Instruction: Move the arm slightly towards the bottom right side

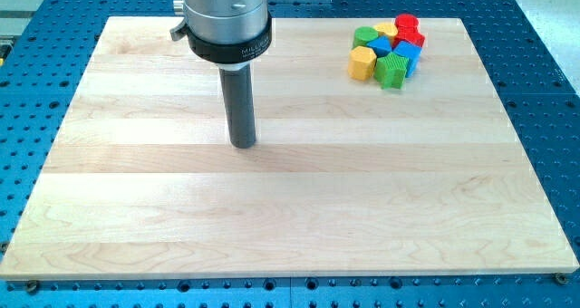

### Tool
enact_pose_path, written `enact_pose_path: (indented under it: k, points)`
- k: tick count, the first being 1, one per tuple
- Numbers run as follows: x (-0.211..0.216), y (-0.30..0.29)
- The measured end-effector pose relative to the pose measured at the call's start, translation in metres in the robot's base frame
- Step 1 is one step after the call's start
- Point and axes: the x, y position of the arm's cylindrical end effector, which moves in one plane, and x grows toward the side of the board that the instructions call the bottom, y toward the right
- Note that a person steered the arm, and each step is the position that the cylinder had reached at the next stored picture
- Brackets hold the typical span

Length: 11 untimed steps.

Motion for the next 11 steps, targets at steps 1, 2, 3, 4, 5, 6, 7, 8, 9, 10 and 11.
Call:
enact_pose_path:
  k: [1, 2, 3, 4, 5, 6, 7, 8, 9, 10, 11]
  points:
    - [0.0, 0.0]
    - [0.006, 0.008]
    - [0.006, 0.009]
    - [0.008, 0.008]
    - [0.013, 0.009]
    - [0.01, 0.009]
    - [0.011, 0.009]
    - [0.017, 0.01]
    - [0.028, 0.067]
    - [0.028, 0.084]
    - [0.028, 0.085]
